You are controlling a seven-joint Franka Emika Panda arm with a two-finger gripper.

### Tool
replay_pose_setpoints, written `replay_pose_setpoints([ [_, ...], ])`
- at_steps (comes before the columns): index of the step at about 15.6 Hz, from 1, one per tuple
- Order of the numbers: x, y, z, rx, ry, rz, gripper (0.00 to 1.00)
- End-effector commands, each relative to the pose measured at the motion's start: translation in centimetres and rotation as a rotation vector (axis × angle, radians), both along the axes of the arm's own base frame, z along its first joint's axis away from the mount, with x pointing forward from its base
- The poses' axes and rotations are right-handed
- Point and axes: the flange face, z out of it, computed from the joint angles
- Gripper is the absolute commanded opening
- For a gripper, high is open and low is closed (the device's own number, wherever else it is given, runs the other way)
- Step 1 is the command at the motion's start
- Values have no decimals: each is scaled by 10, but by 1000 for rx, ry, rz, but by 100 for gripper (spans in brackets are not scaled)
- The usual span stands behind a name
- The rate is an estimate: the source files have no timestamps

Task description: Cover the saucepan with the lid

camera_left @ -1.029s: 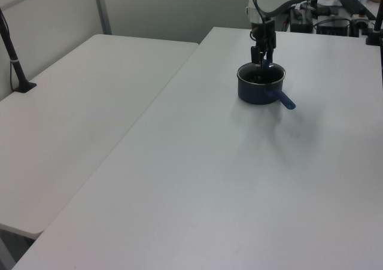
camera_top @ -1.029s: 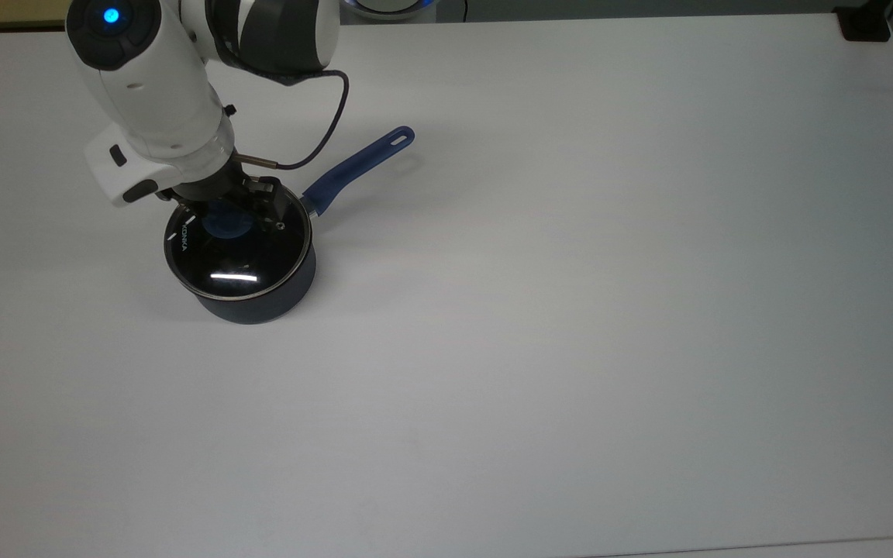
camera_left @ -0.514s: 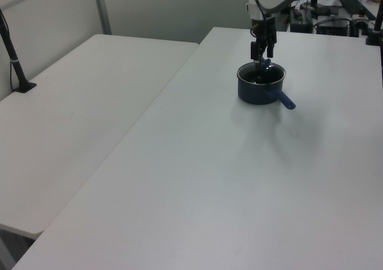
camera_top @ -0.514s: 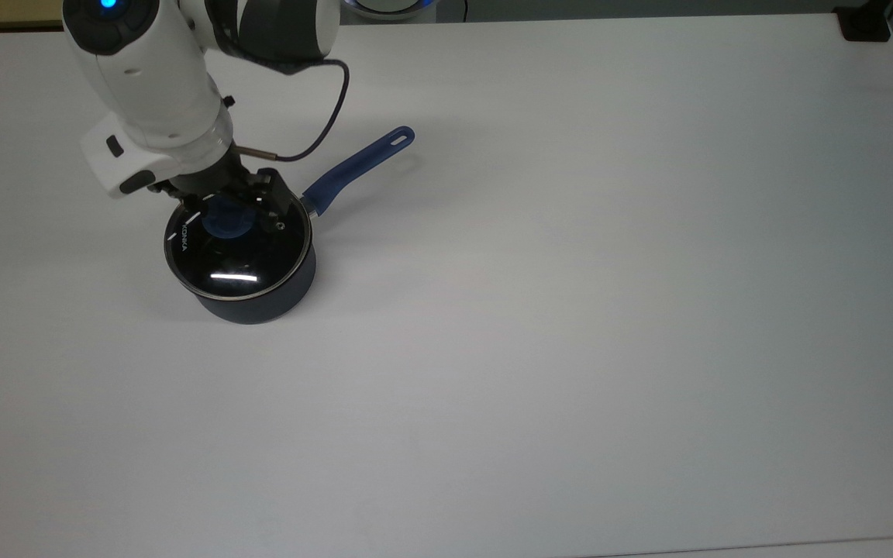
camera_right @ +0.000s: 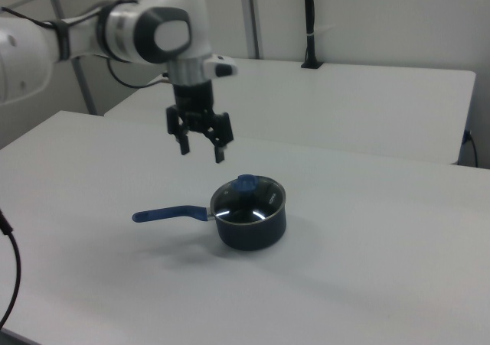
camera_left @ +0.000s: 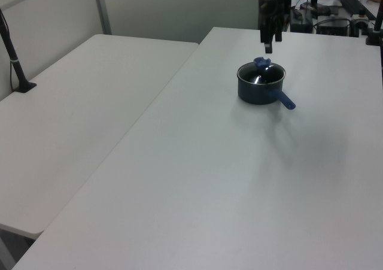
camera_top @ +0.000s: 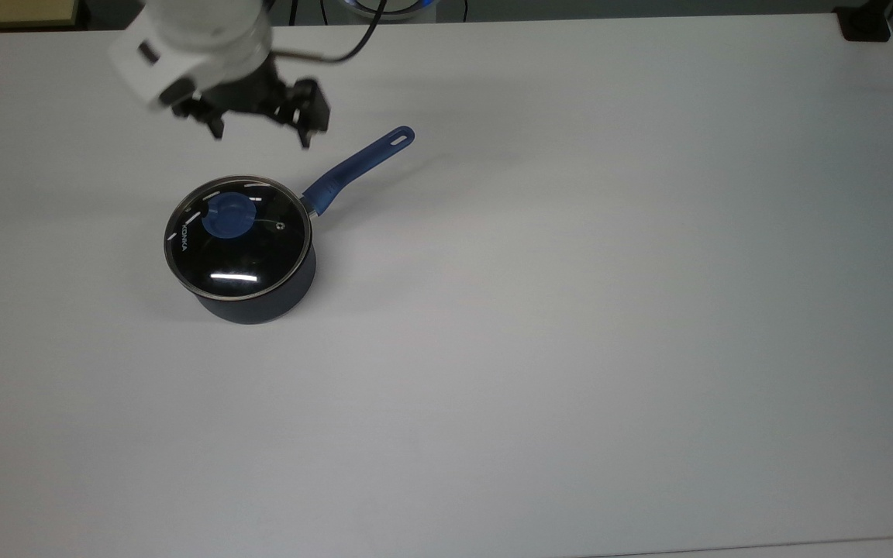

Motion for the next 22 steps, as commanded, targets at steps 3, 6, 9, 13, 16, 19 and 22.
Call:
replay_pose_setpoints([
  [3,-56,24,45,-11,-7,74,100],
  [6,-72,44,66,-69,14,127,100],
  [9,-74,55,71,-87,14,130,100],
  [13,-73,93,75,-102,-11,73,100],
  [16,-69,95,85,-84,-35,72,100],
  [19,-66,83,80,-88,-29,53,100],
  [22,-67,61,84,-62,-29,67,100],
])
